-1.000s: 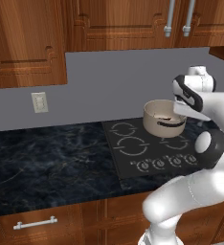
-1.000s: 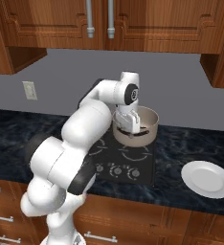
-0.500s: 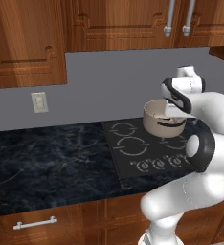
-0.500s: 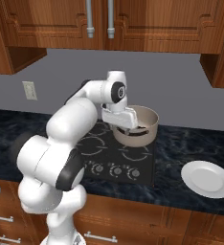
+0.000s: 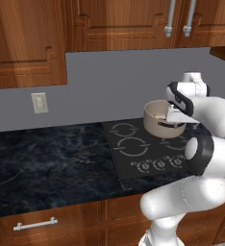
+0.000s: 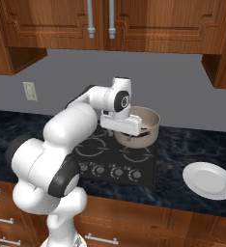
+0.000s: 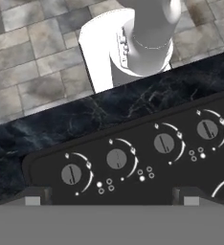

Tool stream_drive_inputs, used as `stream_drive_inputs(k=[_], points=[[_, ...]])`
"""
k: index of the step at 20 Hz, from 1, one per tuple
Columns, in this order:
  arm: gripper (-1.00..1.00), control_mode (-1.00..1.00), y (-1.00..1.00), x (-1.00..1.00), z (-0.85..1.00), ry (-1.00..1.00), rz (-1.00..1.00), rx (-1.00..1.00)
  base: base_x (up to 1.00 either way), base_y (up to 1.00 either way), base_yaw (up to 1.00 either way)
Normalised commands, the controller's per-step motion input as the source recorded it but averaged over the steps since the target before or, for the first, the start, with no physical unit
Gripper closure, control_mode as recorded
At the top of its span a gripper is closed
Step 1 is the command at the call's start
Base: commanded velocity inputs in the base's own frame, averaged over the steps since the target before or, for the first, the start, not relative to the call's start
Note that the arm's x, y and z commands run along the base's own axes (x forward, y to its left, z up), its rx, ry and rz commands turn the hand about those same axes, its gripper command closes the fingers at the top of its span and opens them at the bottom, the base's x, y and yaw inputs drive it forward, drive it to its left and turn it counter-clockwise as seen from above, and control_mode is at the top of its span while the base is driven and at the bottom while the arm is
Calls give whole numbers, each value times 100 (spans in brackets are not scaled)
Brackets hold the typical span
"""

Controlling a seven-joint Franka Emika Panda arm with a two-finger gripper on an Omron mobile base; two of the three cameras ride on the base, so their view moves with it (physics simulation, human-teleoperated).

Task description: Retrieve the frozen meat and place it in the pot on a burner. Then turn the burner on.

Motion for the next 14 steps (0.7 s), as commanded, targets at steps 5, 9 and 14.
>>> stream_drive_inputs(k=[5, 9, 14], points=[[-100, -100, 0, 1, -32, 6, 5, 1, 0, 0, 0], [-100, -100, 0, 0, -17, 0, 0, -3, 0, 0, 0], [-100, -100, 0, 0, -25, -8, 0, 0, 0, 0, 0]])
